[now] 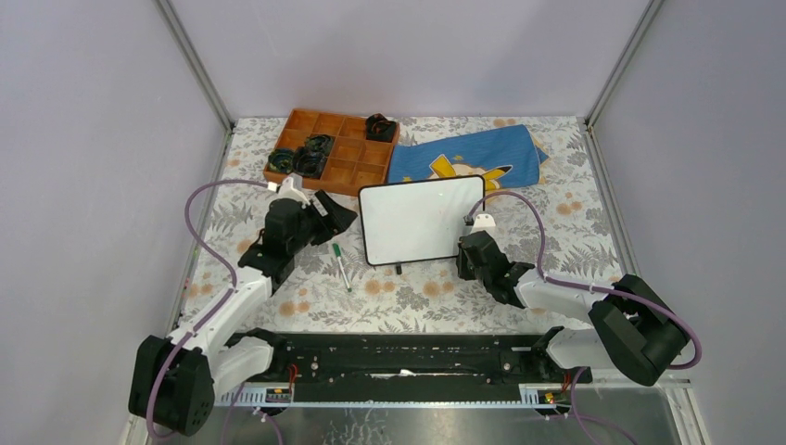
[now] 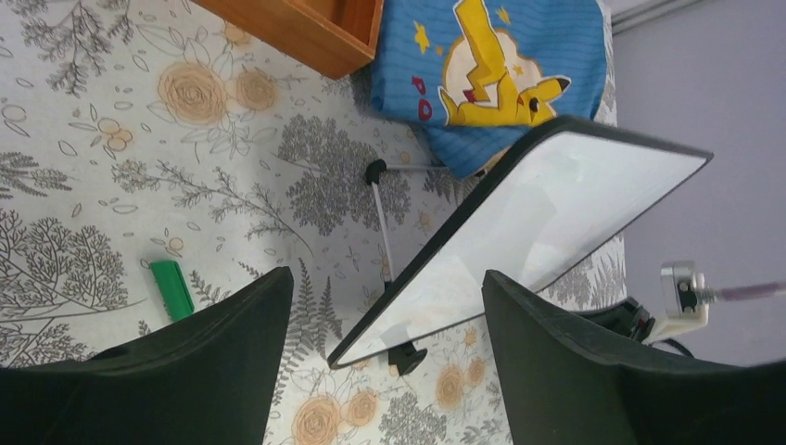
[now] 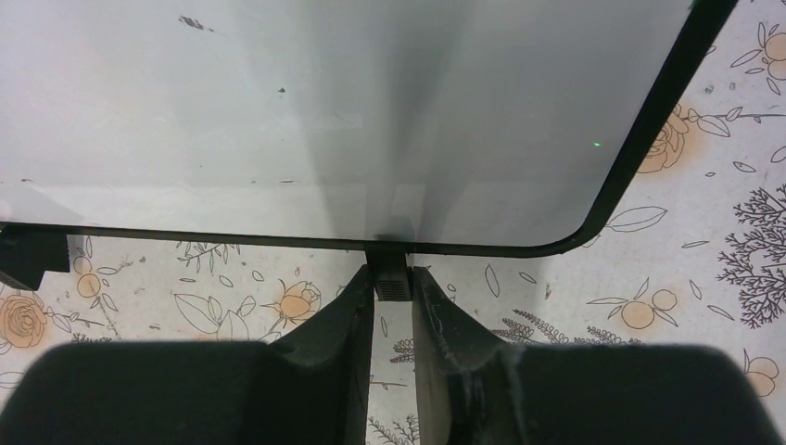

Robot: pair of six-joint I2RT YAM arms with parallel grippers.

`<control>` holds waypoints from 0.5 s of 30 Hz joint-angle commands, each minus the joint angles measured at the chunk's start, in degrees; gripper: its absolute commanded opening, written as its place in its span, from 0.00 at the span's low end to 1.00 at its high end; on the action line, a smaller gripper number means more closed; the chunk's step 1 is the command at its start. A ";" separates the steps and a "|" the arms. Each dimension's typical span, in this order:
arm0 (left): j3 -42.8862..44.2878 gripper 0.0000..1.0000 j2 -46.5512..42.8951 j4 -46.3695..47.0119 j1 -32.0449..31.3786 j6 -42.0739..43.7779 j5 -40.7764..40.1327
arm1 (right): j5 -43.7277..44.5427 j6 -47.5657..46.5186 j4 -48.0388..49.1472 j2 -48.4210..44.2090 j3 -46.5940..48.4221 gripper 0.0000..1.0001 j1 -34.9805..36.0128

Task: Write a sentence on the whiteboard
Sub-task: Adjust the whiteboard on the whiteboard stand.

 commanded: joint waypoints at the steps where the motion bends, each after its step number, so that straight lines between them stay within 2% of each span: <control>1: 4.47 0.79 2.65 -1.77 0.27 0.34 -3.76 | 0.16 0.36 1.35 -1.15 0.23 0.11 0.54; 7: 6.41 0.64 7.15 -2.44 0.27 -0.64 -7.40 | 0.34 0.02 1.25 -0.53 0.50 0.09 0.95; 11: 7.58 0.50 10.01 -4.51 0.19 -2.20 -10.09 | 0.46 -0.14 1.20 -0.45 0.64 0.08 1.17; 15: 7.93 0.45 12.14 -3.70 -1.51 -2.71 -10.15 | 0.62 -0.27 1.34 -0.30 0.66 0.06 1.42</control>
